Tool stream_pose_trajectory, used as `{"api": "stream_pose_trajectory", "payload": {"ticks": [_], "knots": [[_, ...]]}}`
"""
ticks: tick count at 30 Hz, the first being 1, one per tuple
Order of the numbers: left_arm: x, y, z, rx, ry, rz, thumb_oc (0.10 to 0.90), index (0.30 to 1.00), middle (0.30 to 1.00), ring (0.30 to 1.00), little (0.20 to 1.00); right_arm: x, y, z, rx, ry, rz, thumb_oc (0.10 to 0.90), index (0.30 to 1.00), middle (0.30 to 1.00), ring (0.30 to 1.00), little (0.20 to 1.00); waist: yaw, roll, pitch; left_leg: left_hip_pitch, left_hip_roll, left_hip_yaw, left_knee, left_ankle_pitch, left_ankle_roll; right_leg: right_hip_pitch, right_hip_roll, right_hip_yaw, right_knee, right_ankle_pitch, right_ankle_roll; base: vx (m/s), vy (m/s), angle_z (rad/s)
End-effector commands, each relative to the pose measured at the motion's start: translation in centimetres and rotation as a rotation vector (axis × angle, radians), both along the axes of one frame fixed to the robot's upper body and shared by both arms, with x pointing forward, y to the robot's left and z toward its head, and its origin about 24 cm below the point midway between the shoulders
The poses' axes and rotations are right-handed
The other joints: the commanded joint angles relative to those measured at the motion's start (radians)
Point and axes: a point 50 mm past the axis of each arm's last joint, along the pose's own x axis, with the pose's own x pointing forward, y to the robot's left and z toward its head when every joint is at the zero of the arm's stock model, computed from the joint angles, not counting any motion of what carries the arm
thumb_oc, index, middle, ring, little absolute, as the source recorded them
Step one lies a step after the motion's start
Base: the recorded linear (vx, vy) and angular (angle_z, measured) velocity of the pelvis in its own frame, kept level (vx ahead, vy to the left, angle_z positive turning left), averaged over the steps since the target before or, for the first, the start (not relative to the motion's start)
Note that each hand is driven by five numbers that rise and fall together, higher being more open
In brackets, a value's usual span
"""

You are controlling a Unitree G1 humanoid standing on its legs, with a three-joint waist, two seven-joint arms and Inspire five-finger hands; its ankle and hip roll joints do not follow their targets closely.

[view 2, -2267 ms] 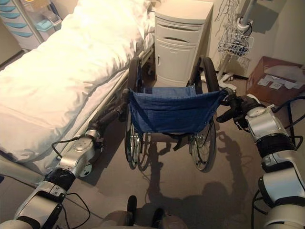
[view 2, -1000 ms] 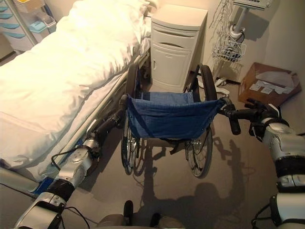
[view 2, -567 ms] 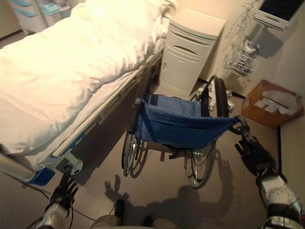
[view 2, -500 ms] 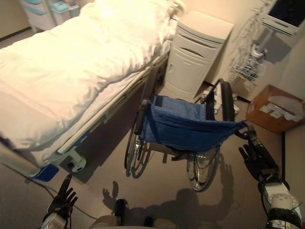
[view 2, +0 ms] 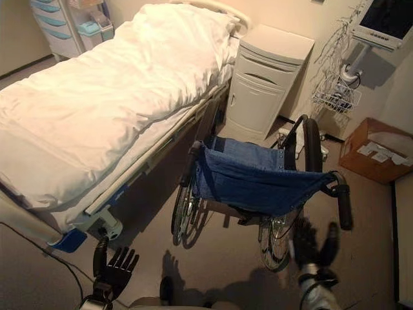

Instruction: Push the wheelchair next to the bed

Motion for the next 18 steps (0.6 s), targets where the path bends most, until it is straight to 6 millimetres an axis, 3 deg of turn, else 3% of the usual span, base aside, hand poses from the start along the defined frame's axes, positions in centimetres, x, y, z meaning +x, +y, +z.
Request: {"api": "stream_pose_trajectory", "payload": {"ticks": [1,4,6,8,15,18], "knots": [[3.2,-1.0,1.1,0.026,-0.107,-0.075,0.800,0.900,0.900,0.900,0.900,4.6,-0.7,3.4,-0.028,-0.190,0.028,0.800,0.900,0.900,0.900,0.900,0.022,-0.002,0.003,0.063,-0.029,-0.024,0.090,-0.235,0.009,-0.112,-0.007,-0.014,0.025,0.112,0.049,0.00,0.000,0.00],[3.0,-1.6,0.9,0.097,-0.060,-0.183,0.800,0.900,0.900,0.900,0.900,4.3,1.0,2.2,-0.073,-0.035,0.198,0.800,0.900,0.900,0.900,0.900,0.019,0.001,0.004,0.060,-0.031,-0.025,0.096,-0.233,0.010,-0.114,-0.007,-0.013,0.030,0.112,0.046,0.00,0.000,0.00],[2.9,-2.2,0.6,0.197,-0.009,-0.307,0.800,0.900,0.900,0.900,0.900,2.9,3.5,0.1,-0.171,0.107,0.404,0.800,0.900,0.900,0.900,0.900,0.021,0.005,0.008,0.058,-0.033,-0.033,0.096,-0.228,0.011,-0.117,-0.007,-0.011,0.035,0.111,0.043,0.00,0.000,0.00],[2.8,-2.4,0.5,0.259,0.012,-0.390,0.800,0.900,0.900,0.900,0.900,1.9,5.0,-1.0,-0.180,0.154,0.480,0.800,0.900,0.900,0.900,0.900,0.022,0.007,0.009,0.057,-0.033,-0.037,0.096,-0.225,0.012,-0.117,-0.007,-0.009,0.037,0.109,0.041,0.00,0.000,0.00],[2.5,-4.1,0.1,0.422,0.031,-0.697,0.800,0.900,0.900,0.900,0.900,0.3,8.8,-2.6,-0.234,0.161,0.658,0.800,0.900,0.900,0.900,0.900,0.019,0.036,0.019,0.051,-0.038,-0.048,0.094,-0.211,0.009,-0.123,-0.011,-0.015,0.045,0.104,0.037,0.00,0.019,0.02],[2.4,-4.8,0.1,0.441,0.008,-0.739,0.800,0.900,0.900,0.900,0.900,-0.1,9.8,-2.9,-0.250,0.157,0.704,0.800,0.900,0.900,0.900,0.900,0.011,0.050,0.022,0.050,-0.040,-0.048,0.093,-0.209,0.008,-0.126,-0.013,-0.014,0.048,0.102,0.036,-0.01,0.064,0.00]]}}
